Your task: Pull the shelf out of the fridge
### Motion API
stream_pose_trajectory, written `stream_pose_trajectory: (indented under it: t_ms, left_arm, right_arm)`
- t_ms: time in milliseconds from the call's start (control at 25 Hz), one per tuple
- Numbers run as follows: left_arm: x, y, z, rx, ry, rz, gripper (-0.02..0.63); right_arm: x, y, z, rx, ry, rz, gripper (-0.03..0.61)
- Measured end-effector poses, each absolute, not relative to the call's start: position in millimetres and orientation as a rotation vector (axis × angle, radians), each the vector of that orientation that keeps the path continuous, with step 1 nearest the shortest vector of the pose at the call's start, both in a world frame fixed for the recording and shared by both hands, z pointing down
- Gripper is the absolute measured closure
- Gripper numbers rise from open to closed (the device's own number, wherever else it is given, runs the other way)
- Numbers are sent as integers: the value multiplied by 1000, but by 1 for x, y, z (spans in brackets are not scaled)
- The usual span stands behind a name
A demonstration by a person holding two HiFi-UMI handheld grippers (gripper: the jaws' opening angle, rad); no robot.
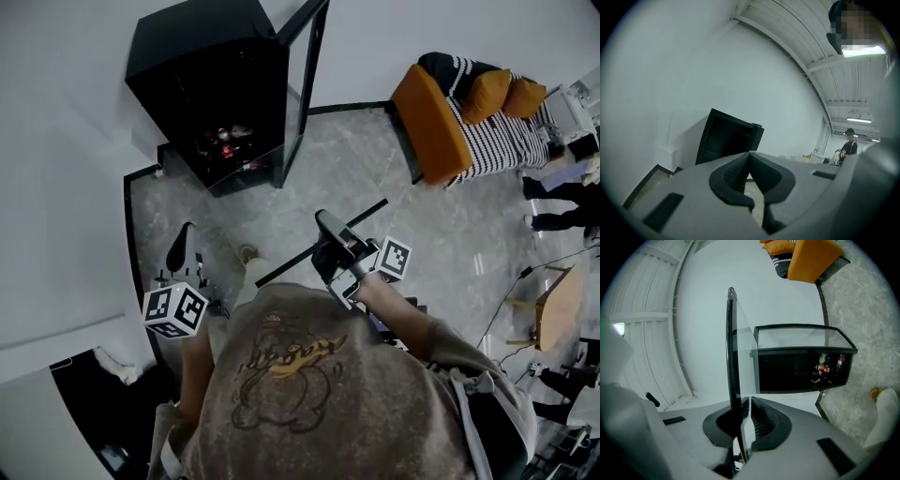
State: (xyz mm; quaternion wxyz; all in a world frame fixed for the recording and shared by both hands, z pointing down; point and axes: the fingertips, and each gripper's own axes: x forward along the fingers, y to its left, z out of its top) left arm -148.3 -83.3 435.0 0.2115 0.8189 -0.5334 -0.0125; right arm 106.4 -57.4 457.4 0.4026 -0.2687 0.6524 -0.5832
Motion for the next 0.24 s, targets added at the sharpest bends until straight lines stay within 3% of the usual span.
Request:
stream_pose_trajectory:
  t_ms: [240]
  left_arm:
    - [-156,-97,437,2258,-1521,-65,607]
  right_arm:
    - [108,-83,463,-654,1691,-1485,548]
